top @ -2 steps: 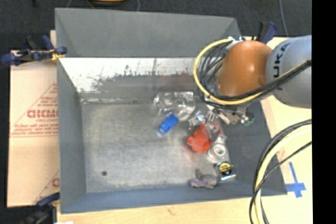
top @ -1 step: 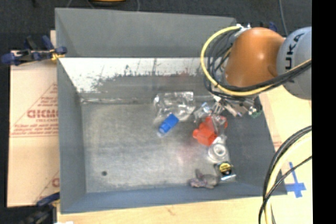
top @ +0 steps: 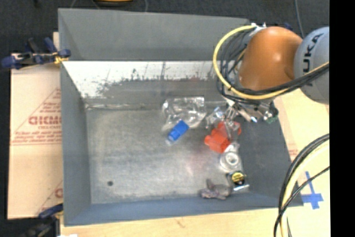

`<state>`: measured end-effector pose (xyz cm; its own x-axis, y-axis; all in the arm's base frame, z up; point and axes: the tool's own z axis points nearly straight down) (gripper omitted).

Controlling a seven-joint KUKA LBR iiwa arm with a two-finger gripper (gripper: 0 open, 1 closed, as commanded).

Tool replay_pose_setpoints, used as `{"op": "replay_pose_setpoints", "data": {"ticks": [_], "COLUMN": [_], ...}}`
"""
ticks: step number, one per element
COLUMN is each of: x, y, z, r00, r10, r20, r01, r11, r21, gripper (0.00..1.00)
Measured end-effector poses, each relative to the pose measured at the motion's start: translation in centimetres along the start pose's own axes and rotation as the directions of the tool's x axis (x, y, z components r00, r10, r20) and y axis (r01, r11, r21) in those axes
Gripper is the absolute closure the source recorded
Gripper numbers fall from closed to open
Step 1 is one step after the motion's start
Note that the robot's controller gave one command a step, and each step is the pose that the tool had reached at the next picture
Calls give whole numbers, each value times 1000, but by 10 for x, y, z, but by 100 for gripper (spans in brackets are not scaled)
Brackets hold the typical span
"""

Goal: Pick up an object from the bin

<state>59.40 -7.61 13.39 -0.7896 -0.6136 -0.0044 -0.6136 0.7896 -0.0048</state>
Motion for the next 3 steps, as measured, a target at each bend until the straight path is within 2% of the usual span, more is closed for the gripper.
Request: {"op": "replay_pose_setpoints", "data": {"ticks": [1, 2, 3], "x": [-1, -2, -3], "y": [-1, -3, -4], "z": [-3, -39, -40], "r00": [1000, 1000, 1000], "r10": [5, 12, 18], "r20": [2, 1, 2], "r01": [-5, -12, -18], "r11": [1000, 1000, 1000], "r21": [0, 1, -1], "gripper": [100, 100, 100]}}
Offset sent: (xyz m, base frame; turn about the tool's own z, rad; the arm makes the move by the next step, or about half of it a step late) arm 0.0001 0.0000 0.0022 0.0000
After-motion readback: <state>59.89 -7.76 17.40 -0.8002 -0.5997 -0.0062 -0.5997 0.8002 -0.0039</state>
